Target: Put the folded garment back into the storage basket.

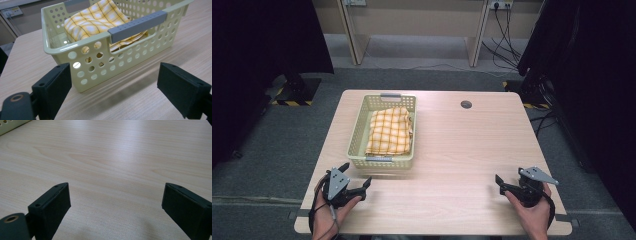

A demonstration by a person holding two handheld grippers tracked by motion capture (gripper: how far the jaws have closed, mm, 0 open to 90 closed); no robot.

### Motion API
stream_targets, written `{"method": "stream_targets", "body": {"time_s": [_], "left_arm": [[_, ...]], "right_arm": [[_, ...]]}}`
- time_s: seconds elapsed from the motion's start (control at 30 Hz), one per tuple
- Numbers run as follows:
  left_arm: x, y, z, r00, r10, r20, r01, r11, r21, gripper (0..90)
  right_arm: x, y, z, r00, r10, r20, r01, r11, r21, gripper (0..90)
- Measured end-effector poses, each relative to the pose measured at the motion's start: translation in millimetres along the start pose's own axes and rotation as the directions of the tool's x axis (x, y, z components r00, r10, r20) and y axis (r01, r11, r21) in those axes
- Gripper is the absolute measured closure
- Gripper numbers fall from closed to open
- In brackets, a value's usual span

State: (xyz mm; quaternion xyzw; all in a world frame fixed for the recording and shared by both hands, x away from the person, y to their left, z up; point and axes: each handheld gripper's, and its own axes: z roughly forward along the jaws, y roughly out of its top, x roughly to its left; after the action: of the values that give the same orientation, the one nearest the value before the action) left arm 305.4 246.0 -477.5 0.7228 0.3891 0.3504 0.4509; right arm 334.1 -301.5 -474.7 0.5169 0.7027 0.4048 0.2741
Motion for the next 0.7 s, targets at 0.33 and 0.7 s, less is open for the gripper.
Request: {"method": "stream_targets", "body": {"time_s": [0.33, 0.7], "left_arm": [[-1.3, -4.2, 2.6, 1.0, -0.004, 0.003, 0.004, 0.9999, 0.01, 11.6], [-2.6, -4.1, 2.8, 1.0, 0.002, -0.008, -0.002, 1.0, 0.008, 11.3]], "right_arm": [[0.4, -0.8, -1.5, 1.0, 0.0, 0.0, 0.0, 1.0, -0.013, 9.1], [1.6, -1.0, -1.7, 0.9999, -0.008, 0.007, 0.009, 1.0, -0.017, 8.8]]}}
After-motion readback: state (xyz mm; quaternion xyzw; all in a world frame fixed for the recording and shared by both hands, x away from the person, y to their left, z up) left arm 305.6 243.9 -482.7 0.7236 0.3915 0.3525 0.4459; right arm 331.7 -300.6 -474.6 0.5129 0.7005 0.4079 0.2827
